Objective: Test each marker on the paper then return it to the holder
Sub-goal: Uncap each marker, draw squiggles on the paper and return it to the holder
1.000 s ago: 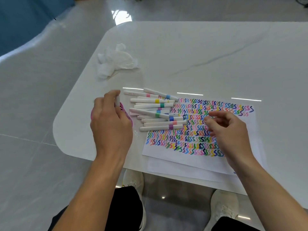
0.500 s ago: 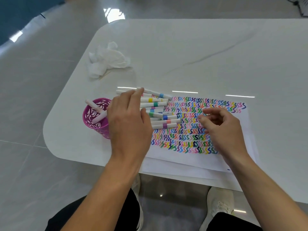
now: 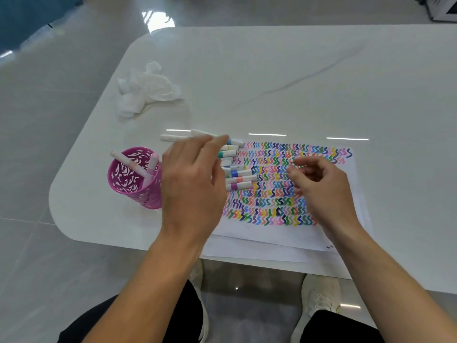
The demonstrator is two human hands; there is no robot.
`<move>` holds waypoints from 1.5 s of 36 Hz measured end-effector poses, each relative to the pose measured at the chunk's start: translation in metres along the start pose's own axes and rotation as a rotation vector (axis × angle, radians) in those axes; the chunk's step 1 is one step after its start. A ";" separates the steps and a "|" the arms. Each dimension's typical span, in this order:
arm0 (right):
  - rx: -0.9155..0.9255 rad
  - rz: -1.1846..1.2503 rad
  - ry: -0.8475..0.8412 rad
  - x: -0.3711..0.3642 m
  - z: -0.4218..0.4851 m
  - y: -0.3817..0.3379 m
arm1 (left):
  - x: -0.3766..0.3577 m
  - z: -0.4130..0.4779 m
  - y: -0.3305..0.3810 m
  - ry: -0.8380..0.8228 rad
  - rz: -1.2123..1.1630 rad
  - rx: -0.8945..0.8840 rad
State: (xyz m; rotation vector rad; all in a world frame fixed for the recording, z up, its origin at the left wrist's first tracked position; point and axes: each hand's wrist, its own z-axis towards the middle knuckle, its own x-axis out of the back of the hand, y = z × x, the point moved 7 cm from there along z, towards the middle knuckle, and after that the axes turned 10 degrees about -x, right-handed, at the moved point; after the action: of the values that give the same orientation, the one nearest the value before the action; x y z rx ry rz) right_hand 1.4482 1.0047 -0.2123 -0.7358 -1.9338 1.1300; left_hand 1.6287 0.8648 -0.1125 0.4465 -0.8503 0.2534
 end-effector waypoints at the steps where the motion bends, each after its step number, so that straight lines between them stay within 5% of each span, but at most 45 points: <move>1: -0.002 0.001 0.001 0.000 0.000 0.000 | -0.004 -0.001 0.004 -0.019 -0.009 -0.017; 13: -0.031 0.002 0.004 0.003 0.002 0.003 | -0.055 -0.019 0.000 -0.441 0.055 0.120; 28: -0.056 -0.020 -0.037 0.004 0.005 0.009 | -0.075 -0.019 0.000 -0.547 0.105 0.117; 42: 0.080 0.036 -0.236 -0.004 -0.007 -0.012 | -0.060 0.011 0.036 -0.305 -0.428 0.062; 54: 0.136 0.086 -0.382 0.004 -0.011 -0.018 | -0.074 0.012 0.044 -0.188 -0.728 0.262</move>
State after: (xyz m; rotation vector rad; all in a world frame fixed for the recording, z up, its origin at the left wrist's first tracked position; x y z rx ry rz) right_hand 1.4531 1.0051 -0.1917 -0.5628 -2.1235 1.5280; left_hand 1.5560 0.8946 -0.1502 1.0023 -0.7860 -0.3594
